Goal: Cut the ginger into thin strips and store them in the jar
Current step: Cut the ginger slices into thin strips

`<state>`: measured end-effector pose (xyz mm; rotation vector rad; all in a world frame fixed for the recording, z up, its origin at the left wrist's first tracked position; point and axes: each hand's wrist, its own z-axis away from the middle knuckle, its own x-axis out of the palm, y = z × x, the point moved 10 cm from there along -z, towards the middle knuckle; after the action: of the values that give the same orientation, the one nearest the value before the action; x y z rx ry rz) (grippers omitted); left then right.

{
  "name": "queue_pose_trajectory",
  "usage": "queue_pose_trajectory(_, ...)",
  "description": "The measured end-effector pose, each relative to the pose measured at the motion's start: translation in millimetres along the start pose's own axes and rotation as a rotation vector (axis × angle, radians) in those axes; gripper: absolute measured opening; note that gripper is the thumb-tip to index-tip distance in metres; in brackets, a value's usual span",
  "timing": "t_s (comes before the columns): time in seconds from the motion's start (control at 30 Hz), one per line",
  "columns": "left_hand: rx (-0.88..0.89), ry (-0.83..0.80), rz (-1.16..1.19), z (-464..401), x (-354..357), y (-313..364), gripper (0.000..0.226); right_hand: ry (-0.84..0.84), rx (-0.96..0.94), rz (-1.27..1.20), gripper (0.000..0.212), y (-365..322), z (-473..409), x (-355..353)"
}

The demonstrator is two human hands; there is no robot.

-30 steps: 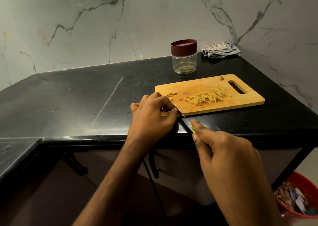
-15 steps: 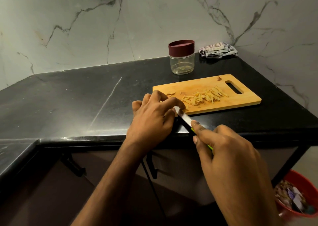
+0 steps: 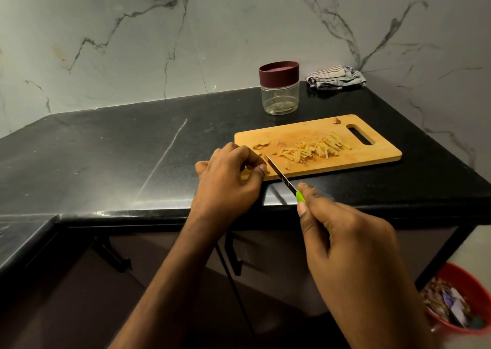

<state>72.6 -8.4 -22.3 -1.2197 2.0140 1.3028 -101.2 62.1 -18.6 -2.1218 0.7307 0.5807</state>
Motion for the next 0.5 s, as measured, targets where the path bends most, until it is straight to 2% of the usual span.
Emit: queue_pose_trajectory(0.5,-0.075,0.019,0.073,-1.9,-3.7,-6.2,0.017,0.011,-0.006,0.009,0.033,-2.7,2.7,-3.4)
